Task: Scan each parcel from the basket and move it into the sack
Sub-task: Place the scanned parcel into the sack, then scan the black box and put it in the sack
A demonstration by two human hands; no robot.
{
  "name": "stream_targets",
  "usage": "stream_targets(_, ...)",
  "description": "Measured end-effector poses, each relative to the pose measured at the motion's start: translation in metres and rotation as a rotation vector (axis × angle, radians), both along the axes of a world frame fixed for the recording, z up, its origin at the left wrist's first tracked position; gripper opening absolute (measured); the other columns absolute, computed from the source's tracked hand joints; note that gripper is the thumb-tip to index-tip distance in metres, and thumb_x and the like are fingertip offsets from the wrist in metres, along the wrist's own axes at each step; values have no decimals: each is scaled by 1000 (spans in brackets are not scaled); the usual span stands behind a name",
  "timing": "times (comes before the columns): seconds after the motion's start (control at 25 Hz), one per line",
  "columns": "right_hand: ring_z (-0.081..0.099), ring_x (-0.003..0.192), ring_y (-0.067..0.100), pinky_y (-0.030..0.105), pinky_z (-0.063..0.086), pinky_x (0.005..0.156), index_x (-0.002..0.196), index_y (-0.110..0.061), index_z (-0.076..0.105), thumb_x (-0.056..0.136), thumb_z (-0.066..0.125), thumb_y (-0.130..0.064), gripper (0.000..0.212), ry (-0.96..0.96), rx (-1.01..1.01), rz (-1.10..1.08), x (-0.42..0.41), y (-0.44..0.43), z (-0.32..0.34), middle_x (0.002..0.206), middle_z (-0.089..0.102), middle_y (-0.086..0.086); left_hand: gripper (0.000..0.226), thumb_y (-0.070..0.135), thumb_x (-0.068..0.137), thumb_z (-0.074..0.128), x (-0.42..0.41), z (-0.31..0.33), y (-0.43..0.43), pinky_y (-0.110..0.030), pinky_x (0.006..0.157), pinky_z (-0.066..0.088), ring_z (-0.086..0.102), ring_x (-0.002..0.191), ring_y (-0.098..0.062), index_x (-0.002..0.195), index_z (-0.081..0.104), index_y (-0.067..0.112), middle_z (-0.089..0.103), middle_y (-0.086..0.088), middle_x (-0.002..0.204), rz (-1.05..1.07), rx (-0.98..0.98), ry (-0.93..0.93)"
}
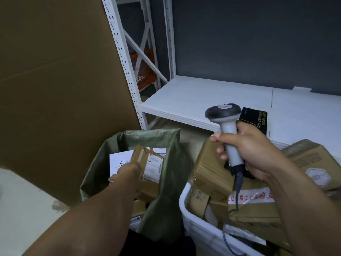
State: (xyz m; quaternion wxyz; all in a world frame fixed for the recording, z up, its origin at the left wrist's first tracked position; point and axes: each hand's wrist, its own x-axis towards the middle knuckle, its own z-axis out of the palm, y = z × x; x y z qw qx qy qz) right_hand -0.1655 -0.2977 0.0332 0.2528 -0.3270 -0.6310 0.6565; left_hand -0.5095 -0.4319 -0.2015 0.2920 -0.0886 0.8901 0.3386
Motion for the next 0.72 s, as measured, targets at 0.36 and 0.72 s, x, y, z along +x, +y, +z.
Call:
stream_targets(0.36,62,61,16,30,53,52,112,-5,60,94,68,-6,19,-9,-34,-95,25,5,3,109,72,25,42,29,93,61,87,78,34,-40,94,43,53,115,-34,128,51,7,55,-16,128,-47,65,231)
stream_targets(0.72,58,56,17,30,49,48,111,-2,62,91,70,-5,22,36,-90,-335,81,21,8,95,76,20,80,31,77,85,233,140,122,-44,116,39,40,138,-27,146,47,19,42,-8,149,-554,605,295)
